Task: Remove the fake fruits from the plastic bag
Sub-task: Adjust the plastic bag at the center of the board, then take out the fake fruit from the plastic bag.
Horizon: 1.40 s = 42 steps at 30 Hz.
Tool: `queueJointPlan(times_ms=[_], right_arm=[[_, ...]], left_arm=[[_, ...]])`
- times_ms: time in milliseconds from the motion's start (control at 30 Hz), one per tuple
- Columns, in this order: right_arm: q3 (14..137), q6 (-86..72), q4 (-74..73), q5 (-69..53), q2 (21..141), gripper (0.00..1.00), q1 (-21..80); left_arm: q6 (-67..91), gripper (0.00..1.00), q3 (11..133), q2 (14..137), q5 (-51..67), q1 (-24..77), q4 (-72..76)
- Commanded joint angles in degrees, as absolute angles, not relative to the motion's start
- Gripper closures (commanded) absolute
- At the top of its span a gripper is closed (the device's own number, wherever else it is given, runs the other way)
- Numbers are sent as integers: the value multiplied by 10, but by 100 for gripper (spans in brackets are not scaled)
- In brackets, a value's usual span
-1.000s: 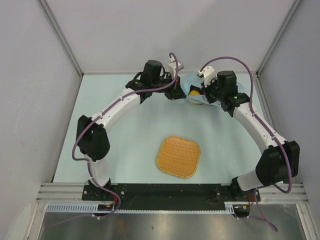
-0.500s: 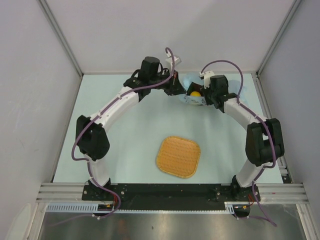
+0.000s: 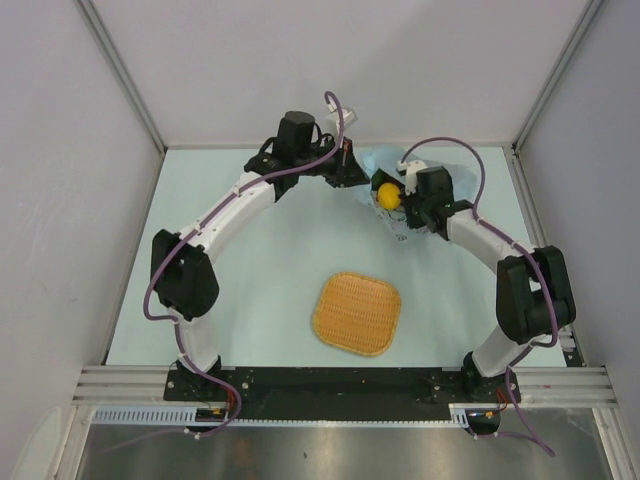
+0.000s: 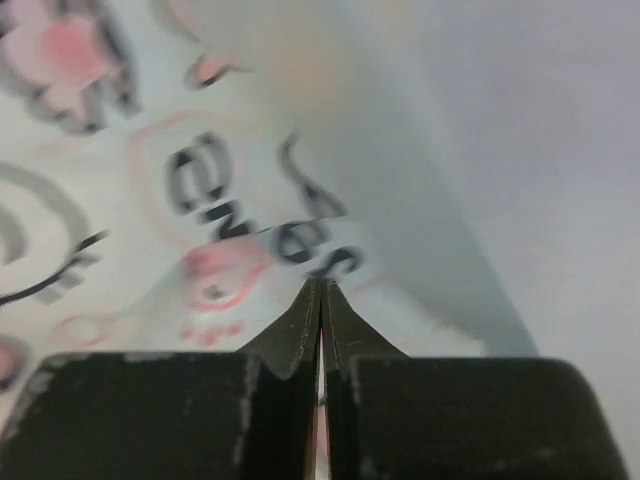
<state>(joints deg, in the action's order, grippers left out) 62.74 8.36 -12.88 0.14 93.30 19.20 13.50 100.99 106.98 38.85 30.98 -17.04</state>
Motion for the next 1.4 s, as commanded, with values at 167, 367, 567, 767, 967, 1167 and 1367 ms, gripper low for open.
queueJointPlan(times_ms=[167, 367, 567, 767, 967, 1167, 1367], right_arm=[[736, 103, -81, 18, 982, 90, 130], [762, 122, -33, 67, 1012, 89, 106], [830, 132, -33, 39, 1052, 84, 105], [877, 118, -43, -14, 1099, 43, 120], [935, 113, -46, -16, 1152, 31, 134], [1015, 105, -64, -9, 1229, 19, 139], [1030, 104, -76, -1, 1260, 15, 155]], left_arm=[[138, 100, 1031, 1068, 403, 305, -155], [134, 99, 1038, 1074, 405, 306, -151], [119, 89, 1050, 1075, 402, 306, -166], [99, 52, 1056, 1066, 396, 296, -186], [86, 40, 1034, 1051, 389, 285, -197], [63, 37, 999, 1028, 371, 285, -207], [45, 36, 989, 1013, 359, 281, -218]])
